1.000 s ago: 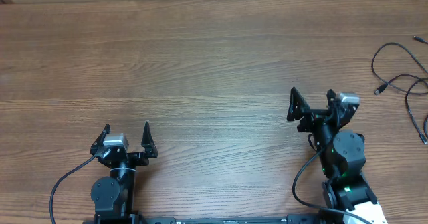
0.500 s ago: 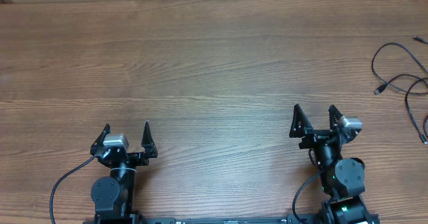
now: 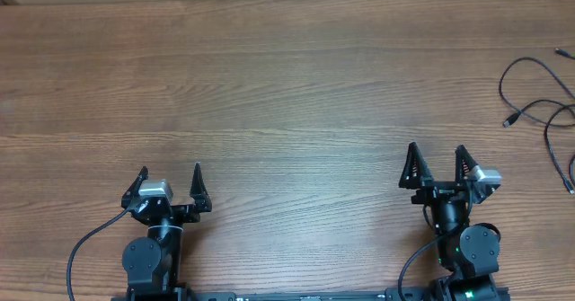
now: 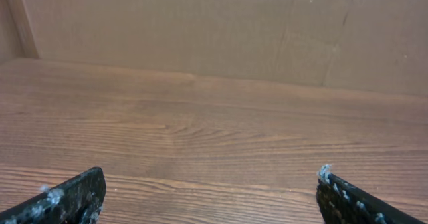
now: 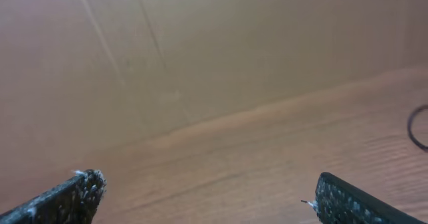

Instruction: Untangle cables

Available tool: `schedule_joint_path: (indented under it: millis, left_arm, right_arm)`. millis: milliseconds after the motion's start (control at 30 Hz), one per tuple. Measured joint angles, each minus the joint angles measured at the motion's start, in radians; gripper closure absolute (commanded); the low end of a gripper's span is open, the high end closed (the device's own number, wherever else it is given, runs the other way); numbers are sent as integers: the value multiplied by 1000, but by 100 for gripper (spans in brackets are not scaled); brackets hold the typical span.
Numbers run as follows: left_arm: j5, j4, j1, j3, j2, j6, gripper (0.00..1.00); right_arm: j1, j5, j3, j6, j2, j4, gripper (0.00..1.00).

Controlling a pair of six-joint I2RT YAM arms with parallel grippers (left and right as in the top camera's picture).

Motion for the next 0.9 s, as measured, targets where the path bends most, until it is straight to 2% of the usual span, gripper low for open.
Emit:
schedule_joint_path:
  millis: [300,533,900]
  left_arm:
    - [0,0,0,0,0,0,0]
    - [0,0,0,0,0,0,0]
    - [0,0,0,0,0,0,0]
  right_arm:
    - [-88,-48,0,0,-171,-220,0]
    - [-130,-78,0,-8,-211,-262,0]
    - [-135,-188,0,-255,-212,-267,0]
